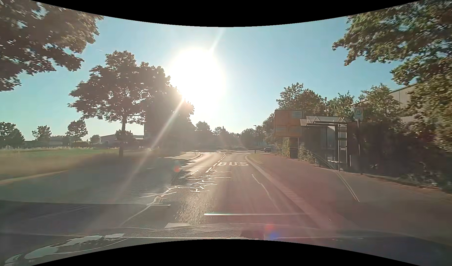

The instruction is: Follow the waypoints while adhering to traffic rules and regulations

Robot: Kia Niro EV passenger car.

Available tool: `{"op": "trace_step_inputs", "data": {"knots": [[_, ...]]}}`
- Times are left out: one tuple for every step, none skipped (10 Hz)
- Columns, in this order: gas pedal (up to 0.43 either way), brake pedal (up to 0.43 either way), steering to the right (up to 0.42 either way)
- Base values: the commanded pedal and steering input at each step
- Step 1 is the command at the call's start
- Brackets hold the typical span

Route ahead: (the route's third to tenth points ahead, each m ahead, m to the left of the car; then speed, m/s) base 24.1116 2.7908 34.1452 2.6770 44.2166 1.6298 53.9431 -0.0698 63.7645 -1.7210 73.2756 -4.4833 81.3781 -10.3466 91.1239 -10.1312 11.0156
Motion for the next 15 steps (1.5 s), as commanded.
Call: {"op": "trace_step_inputs", "data": {"knots": [[0.028, 0.0, 0.002], [0.028, 0.0, 0.002], [0.028, 0.0, 0.002], [0.028, 0.0, 0.002], [0.0, 0.0, 0.002], [0.0, 0.0, 0.002], [0.0, 0.0, 0.002], [0.0, 0.0, 0.002], [0.0, 0.0, 0.002], [0.0, 0.0, 0.002], [0.0, 0.006, 0.001], [0.0, 0.03, 0.001], [0.0, 0.073, 0.001], [0.0, 0.116, 0.001], [0.0, 0.134, 0.001]]}}
